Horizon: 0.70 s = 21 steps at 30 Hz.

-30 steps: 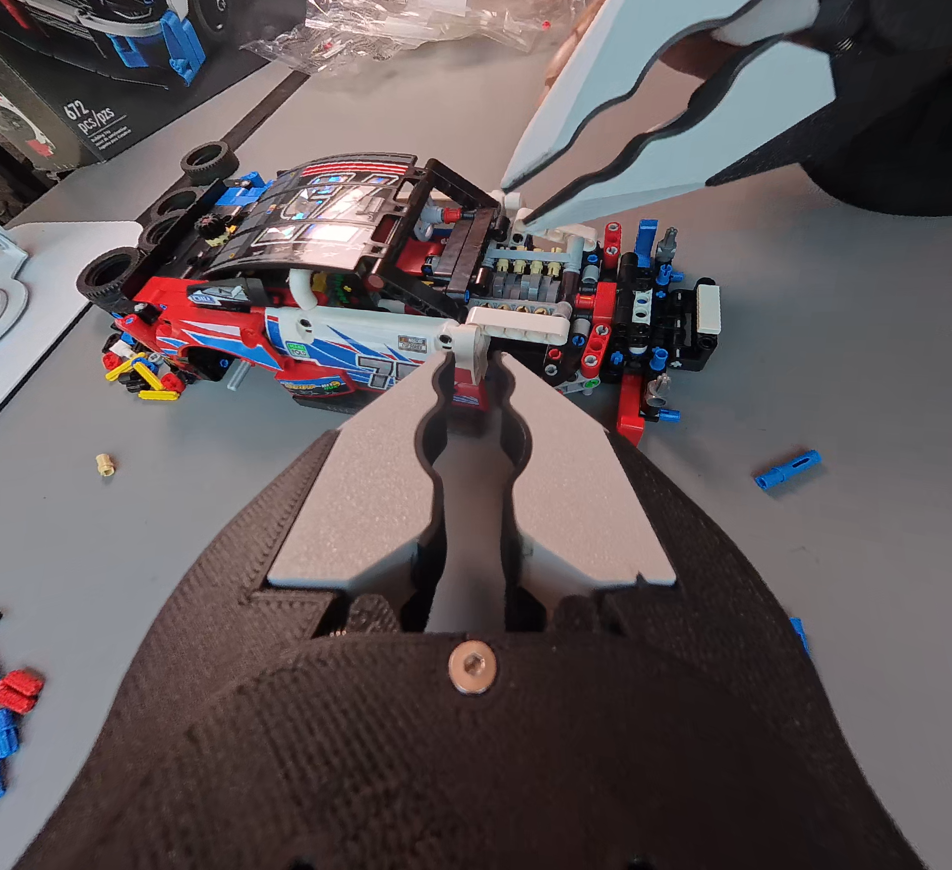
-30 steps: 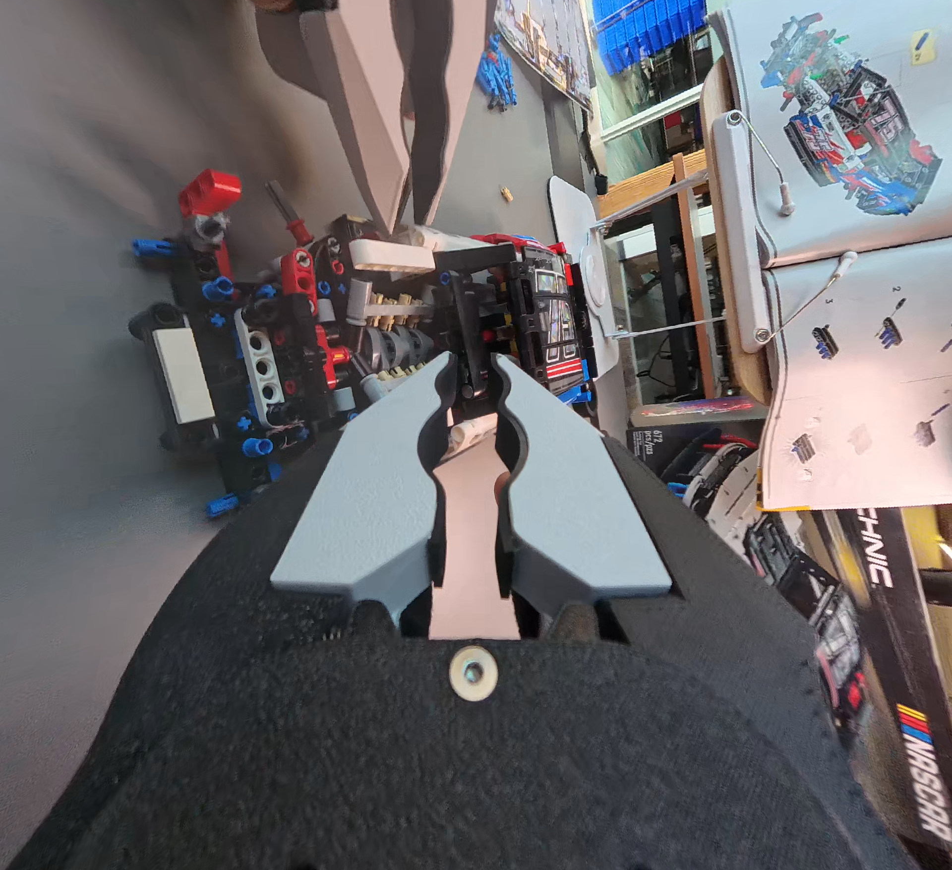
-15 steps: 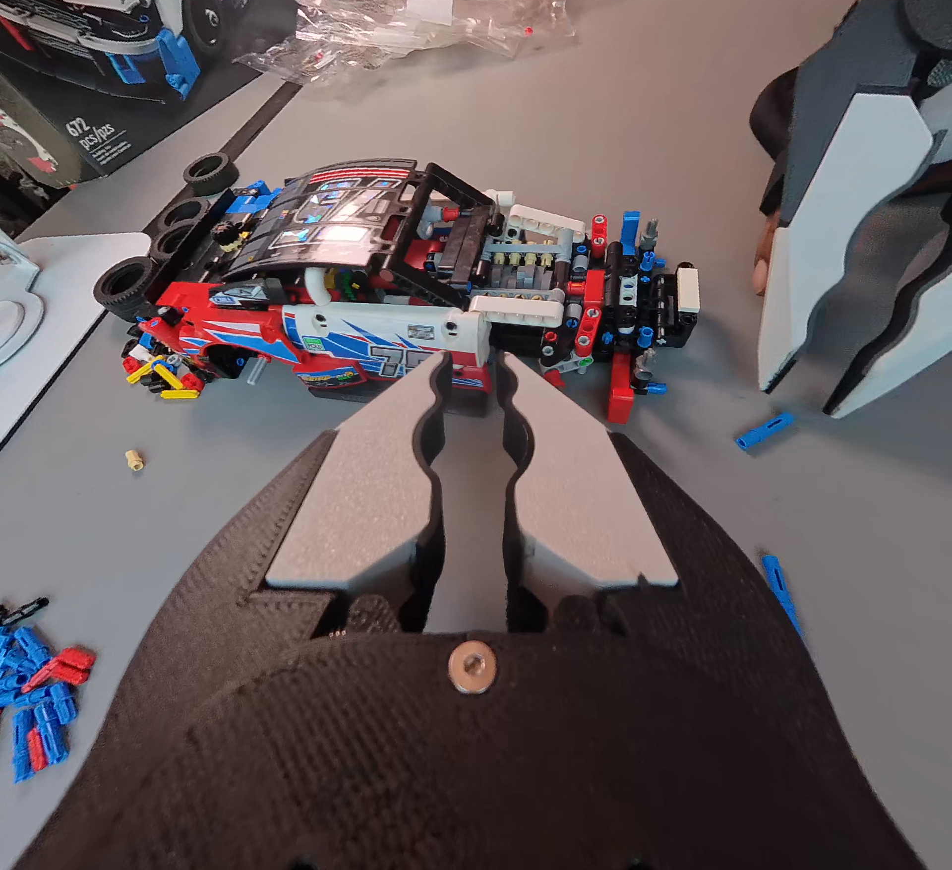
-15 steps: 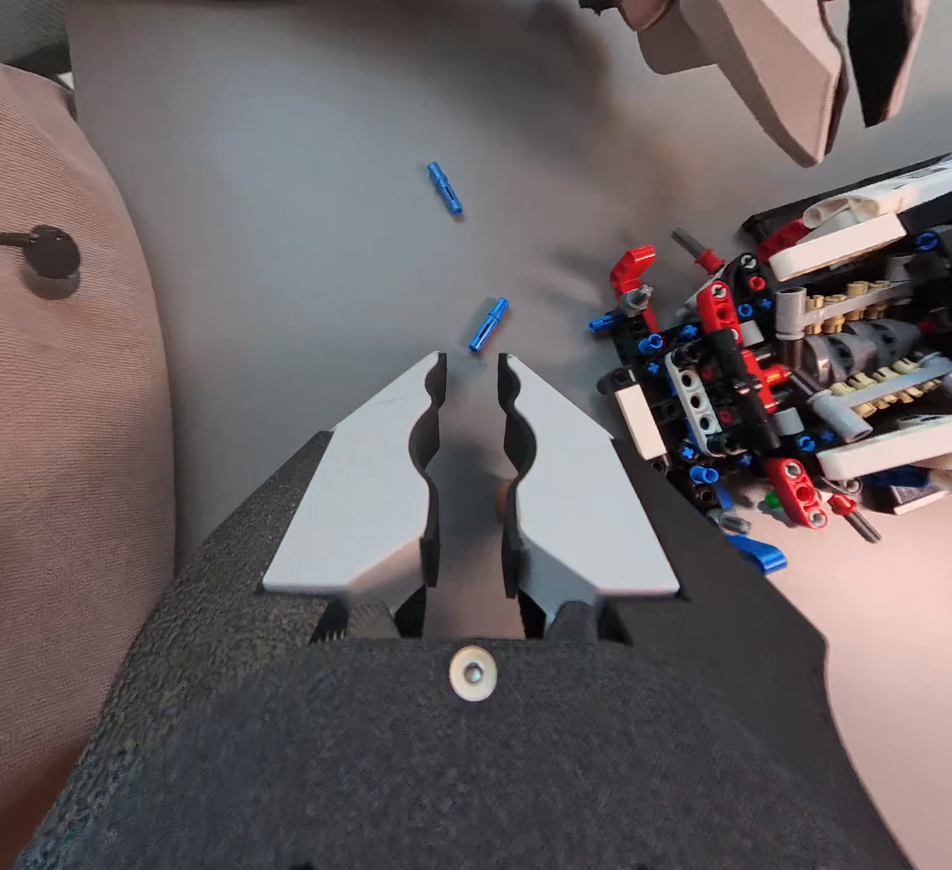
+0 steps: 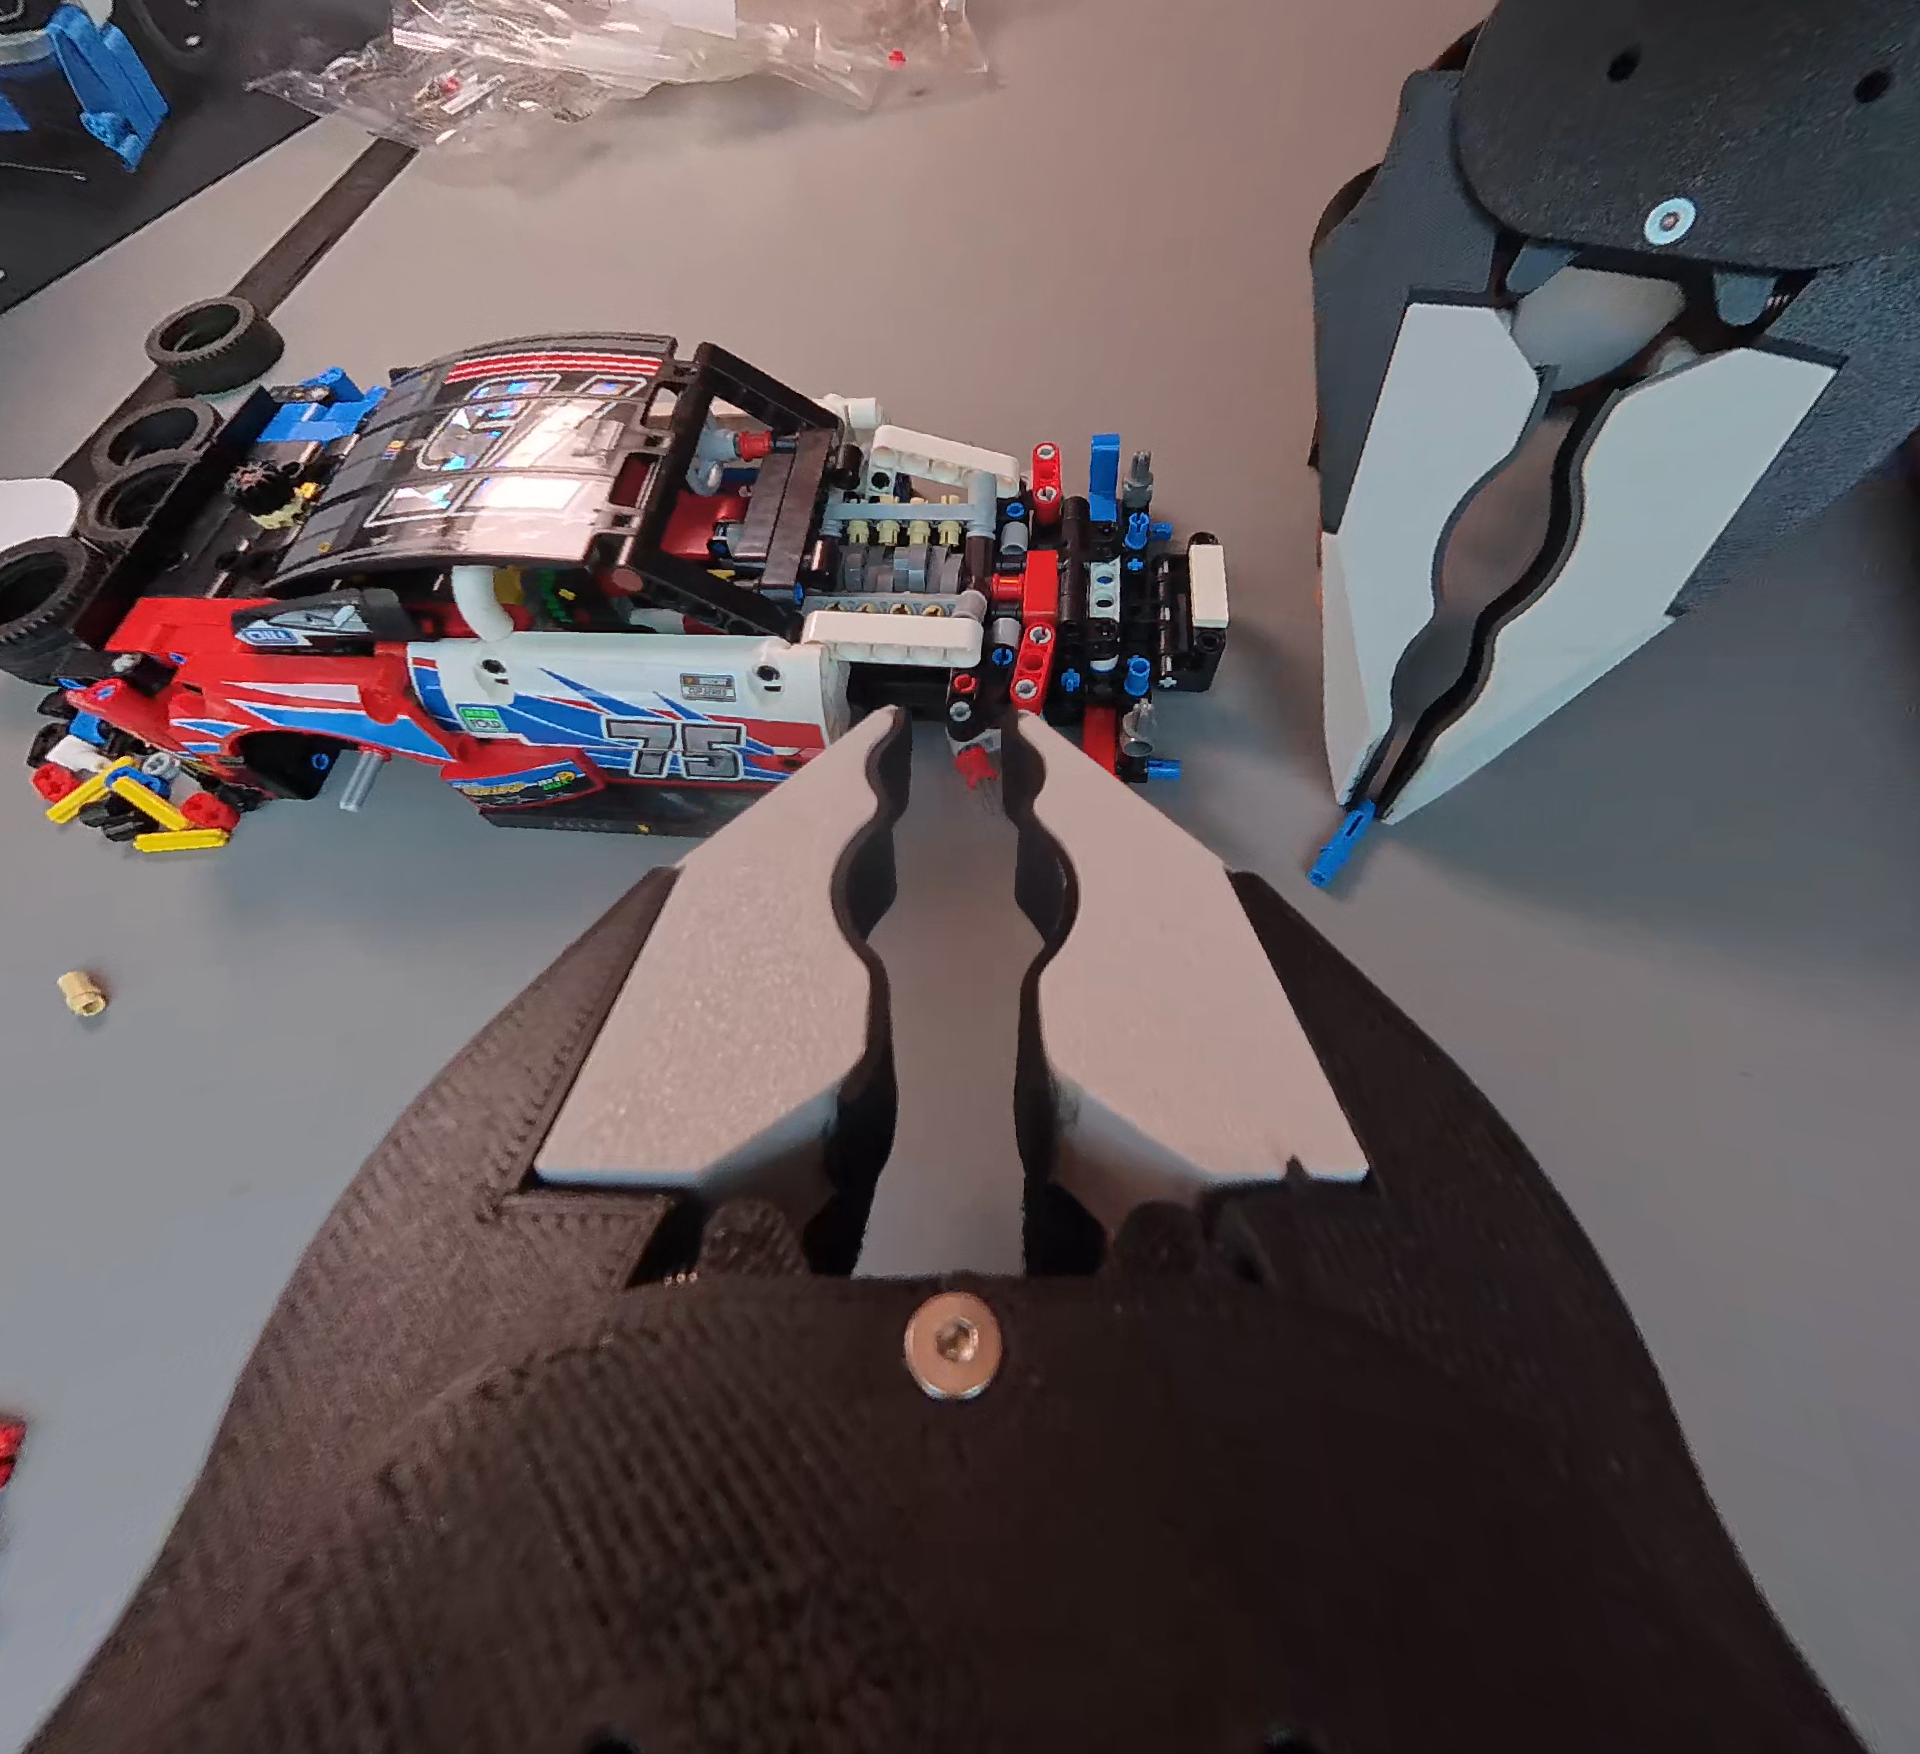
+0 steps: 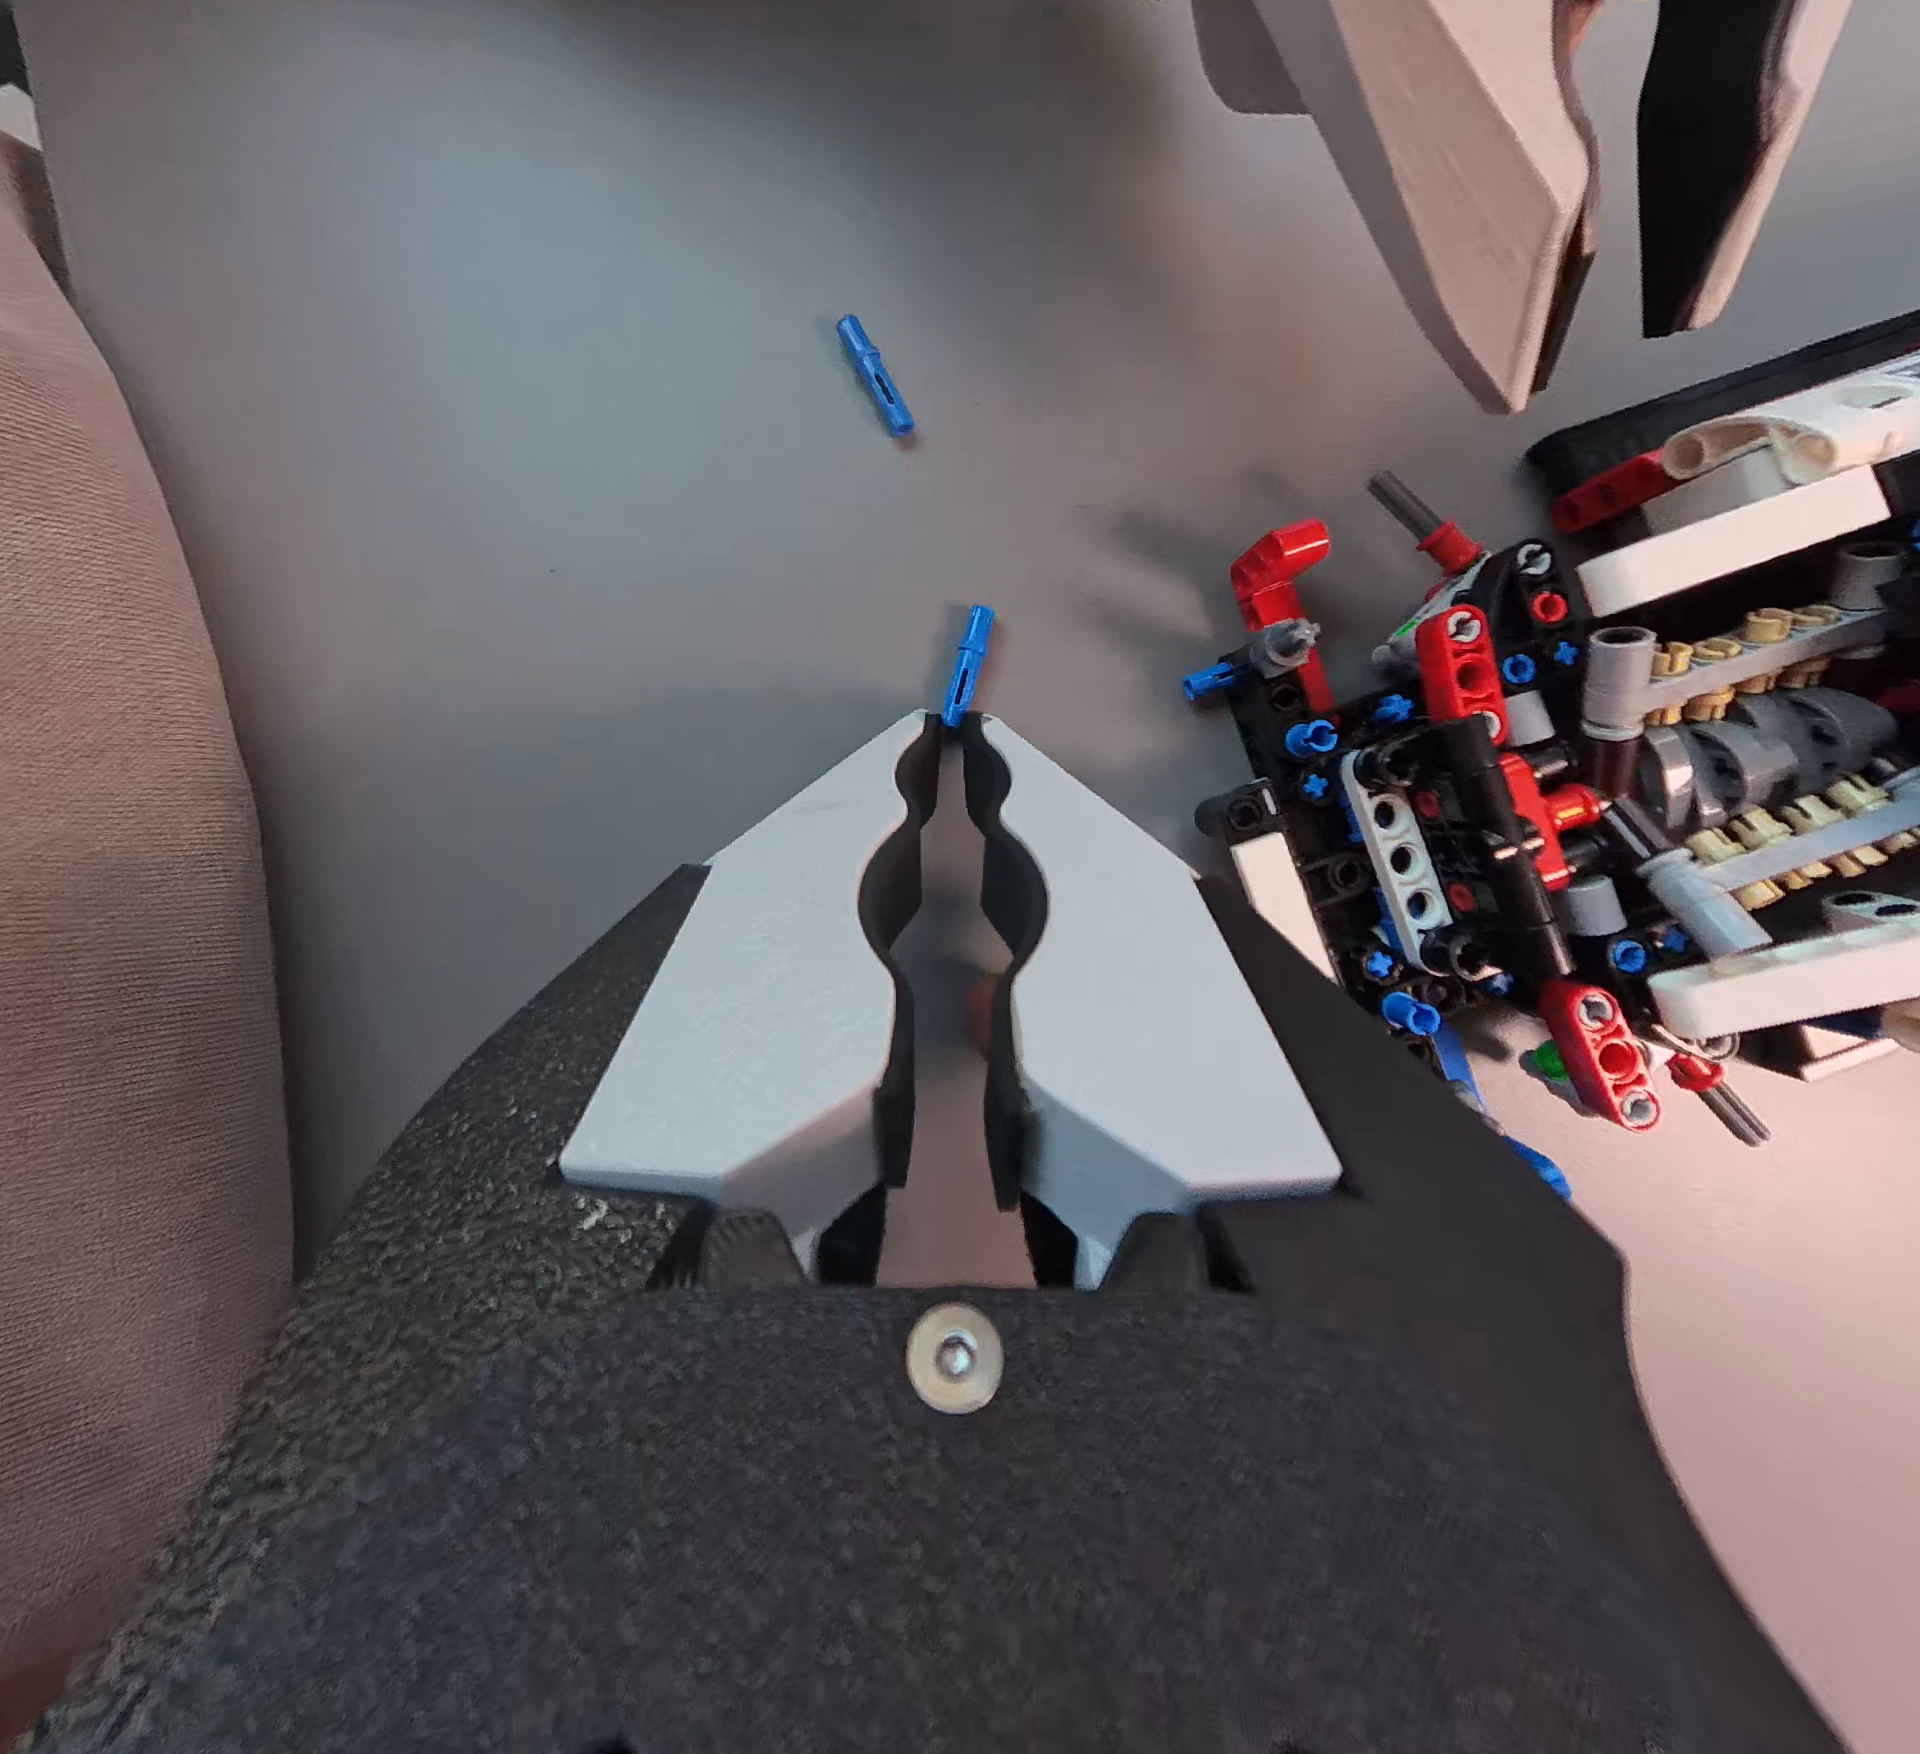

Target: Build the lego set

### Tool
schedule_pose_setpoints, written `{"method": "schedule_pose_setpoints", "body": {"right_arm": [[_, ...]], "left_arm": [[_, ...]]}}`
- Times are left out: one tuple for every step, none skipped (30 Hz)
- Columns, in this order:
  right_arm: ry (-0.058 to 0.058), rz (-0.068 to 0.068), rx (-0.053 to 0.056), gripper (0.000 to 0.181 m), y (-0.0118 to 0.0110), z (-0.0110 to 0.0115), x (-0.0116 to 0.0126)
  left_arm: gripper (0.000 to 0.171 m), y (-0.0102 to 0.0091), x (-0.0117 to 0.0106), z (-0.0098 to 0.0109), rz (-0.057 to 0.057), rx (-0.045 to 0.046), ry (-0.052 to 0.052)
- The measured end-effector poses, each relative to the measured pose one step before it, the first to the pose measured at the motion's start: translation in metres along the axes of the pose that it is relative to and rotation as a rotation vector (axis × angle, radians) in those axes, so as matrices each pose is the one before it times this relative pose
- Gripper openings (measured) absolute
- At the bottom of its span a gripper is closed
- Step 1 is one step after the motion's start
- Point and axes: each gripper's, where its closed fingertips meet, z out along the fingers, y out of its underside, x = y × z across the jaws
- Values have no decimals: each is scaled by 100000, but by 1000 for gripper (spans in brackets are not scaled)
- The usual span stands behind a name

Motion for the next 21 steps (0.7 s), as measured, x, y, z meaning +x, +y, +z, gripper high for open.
{"method": "schedule_pose_setpoints", "body": {"right_arm": [[196, 920, 511, 2, 53, -53, 165], [9, 363, 640, 2, 65, -106, 146], [-155, 735, 2096, 2, -118, -187, 145], [-256, 1979, 3115, 2, -260, -299, 189], [-646, 2684, 3165, 2, -314, -392, 212], [110, 2182, 4228, 2, -518, -536, 366], [1092, 1215, 5429, 2, -775, -669, 523], [1379, 666, 6105, 2, -970, -741, 599], [1440, 476, 6647, 2, -1123, -754, 636], [2055, 915, 6504, 2, -1172, -694, 791], [1931, 1290, 5791, 2, -1101, -576, 826], [1155, 1312, 5411, 2, -1059, -435, 744], [921, 1205, 6139, 1, -1123, -299, 704], [186, 1520, 5706, 2, -1013, -152, 602], [-254, 2488, 4429, 2, -766, 10, 540], [-468, 2920, 4197, 2, -668, 131, 477], [-846, 2724, 4570, 2, -599, 210, 364], [-586, 2439, 4772, 2, -515, 234, 333], [-763, 2114, 4215, 2, -329, 269, 259], [-729, 1813, 3707, 2, -183, 263, 200], [-488, 1304, 3423, 2, -74, 243, 165]], "left_arm": [[15, -214, 105, -56, -1106, 1196, 623], [14, -195, 90, -41, -933, 1235, 474], [14, -176, 65, -33, -837, 1215, 327], [13, -189, 40, -13, -851, 1334, 178], [13, -197, 13, -5, -986, 1470, -30], [13, -183, -5, -17, -1200, 1389, 51], [13, -218, 1, -10, -1474, 1454, 208], [13, -279, 0, -36, -1635, 1774, 267], [13, -313, 5, -51, -1558, 1987, 365], [13, -312, -12, -82, -1350, 2032, 326], [13, -308, -46, -74, -1128, 2011, 131], [13, -291, -81, -88, -943, 2048, -152], [13, -286, -117, -94, -668, 1978, -371], [14, -275, -160, -104, -354, 1886, -716], [14, -273, -190, -117, -110, 1787, -1000], [14, -233, -147, -113, -54, 1428, -683], [14, -217, -99, -108, -212, 1344, -366], [14, -250, -73, -103, -396, 1570, -150], [14, -248, -50, -114, -604, 1610, 92], [15, -264, -59, -112, -716, 1617, 65], [16, -256, -80, -99, -650, 1669, -100]]}}
